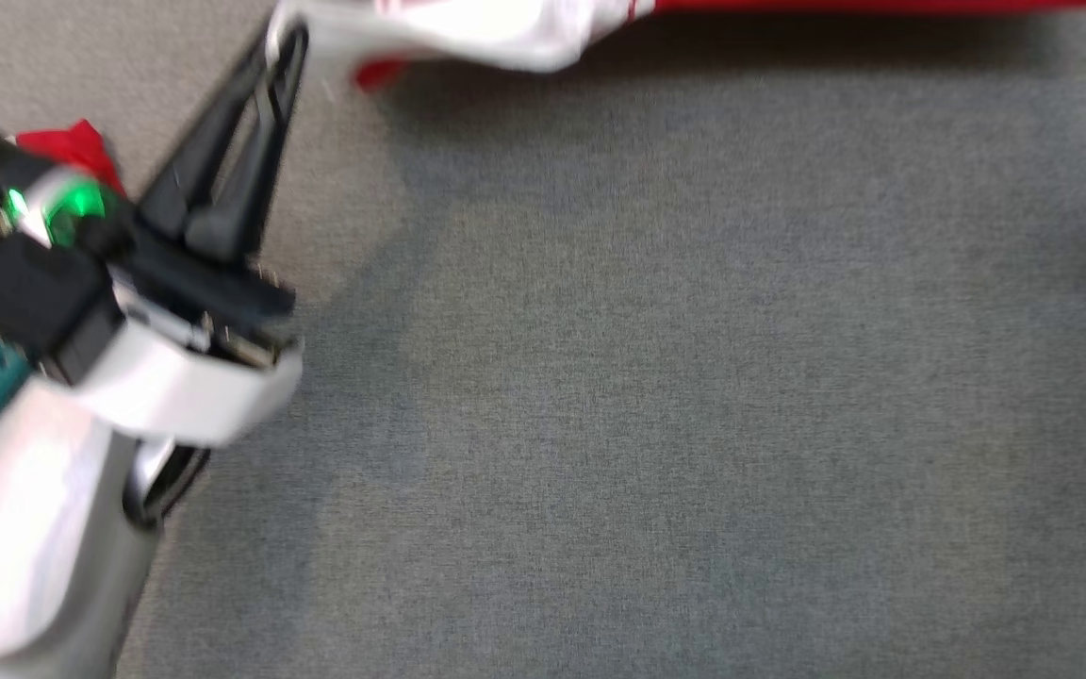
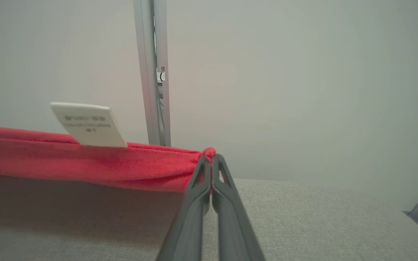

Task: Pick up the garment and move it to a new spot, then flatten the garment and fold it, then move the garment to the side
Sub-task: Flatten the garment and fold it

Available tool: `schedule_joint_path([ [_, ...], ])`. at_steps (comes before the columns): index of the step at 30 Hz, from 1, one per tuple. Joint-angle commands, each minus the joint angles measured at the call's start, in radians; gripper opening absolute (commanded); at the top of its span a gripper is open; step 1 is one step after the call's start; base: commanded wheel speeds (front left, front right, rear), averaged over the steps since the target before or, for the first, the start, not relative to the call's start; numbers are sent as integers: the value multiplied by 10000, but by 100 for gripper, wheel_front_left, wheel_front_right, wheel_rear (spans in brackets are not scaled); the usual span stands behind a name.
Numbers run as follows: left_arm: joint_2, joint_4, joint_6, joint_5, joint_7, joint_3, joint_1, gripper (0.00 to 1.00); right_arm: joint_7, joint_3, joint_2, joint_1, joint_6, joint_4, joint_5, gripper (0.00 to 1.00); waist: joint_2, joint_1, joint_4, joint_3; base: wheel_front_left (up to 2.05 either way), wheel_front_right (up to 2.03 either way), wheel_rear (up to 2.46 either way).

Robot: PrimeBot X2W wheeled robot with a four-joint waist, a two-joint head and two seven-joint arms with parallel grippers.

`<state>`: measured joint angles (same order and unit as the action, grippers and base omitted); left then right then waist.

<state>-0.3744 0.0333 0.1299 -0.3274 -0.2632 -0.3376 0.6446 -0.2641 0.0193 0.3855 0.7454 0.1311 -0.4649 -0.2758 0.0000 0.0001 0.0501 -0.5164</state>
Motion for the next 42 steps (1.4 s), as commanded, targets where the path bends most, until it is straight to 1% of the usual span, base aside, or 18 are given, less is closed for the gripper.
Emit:
schedule_joint_path([
  [1, -198, 325, -2, -10, -16, 89, -796, 0, -6, 192, -38, -755, -4, 246, -88, 0, 0, -1, 44, 793, 0, 0, 0],
  [4, -533, 785, -2, 147, -14, -178, -1997, 0, -5, 248, -171, -1853, -4, 671, -73, 0, 0, -1, 53, 1310, 0, 0, 0],
  [7, -865, 1116, -2, 544, -14, -302, -2924, 0, -7, 262, -231, -2778, -6, 1143, 34, 0, 0, -1, -5, 1772, 0, 0, 0],
  [13, -698, 1471, -8, 781, -14, -153, -4796, 0, -7, 530, -597, -4521, -4, 1915, 454, 0, 0, -1, -195, 2654, 0, 0, 0],
  [17, -536, 1550, -64, 732, -14, -26, -5946, 0, -7, 596, -796, -5504, -4, 2312, 693, 0, 0, -1, -290, 3162, 0, 0, 0],
  [18, -536, 1550, -64, 732, -14, -26, -5946, 0, -7, 596, -796, -5504, -4, 2312, 693, 0, 0, -1, -290, 3162, 0, 0, 0],
  [23, -323, 1866, -173, 660, -15, 177, -7194, 0, -5, 808, -933, -6666, -4, 2878, 761, 0, 0, -1, -253, 3571, 0, 0, 0],
  [26, -133, 2114, -138, 308, -15, 280, -7807, 0, -7, 960, -964, -7254, -4, 3124, 568, 0, 0, -1, -222, 3619, 0, 0, 0],
  [28, -135, 2253, -112, 55, -15, 348, -8156, 0, -7, 992, -918, -7570, -4, 3309, 464, 0, 0, -1, -234, 3609, 0, 0, 0],
  [32, -257, 2719, -62, -230, -15, 564, -8629, 0, -7, 1077, -779, -8033, -6, 3696, 229, 0, 0, -1, -308, 3462, 0, 0, 0],
  [34, -247, 2928, -44, -334, -15, 673, -8673, 0, -7, 1092, -719, -8095, -6, 3763, 152, 0, 0, -1, -351, 3343, 0, 0, 0],
  [36, -121, 2943, -24, -549, -15, 700, -8406, 0, -7, 1048, -748, -7928, -6, 3650, 128, 0, 0, -1, -406, 3235, 0, 0, 0],
  [38, -10, 2672, -4, -953, -15, 629, -8042, 0, -7, 940, -784, -7684, -6, 3428, 264, 0, 0, -1, -451, 3146, 0, 0, 0],
  [40, -163, 2200, -2, -1169, 96, 441, -7563, 0, -7, 790, -819, -7444, -4, 3079, 383, 0, 0, -1, -472, 3049, 0, 0, 0],
  [42, -106, 1718, 6, -1416, 292, 280, -6966, 0, -7, 544, -781, -7104, -4, 2699, 497, 0, 0, -1, -496, 2924, 0, 0, 0],
])
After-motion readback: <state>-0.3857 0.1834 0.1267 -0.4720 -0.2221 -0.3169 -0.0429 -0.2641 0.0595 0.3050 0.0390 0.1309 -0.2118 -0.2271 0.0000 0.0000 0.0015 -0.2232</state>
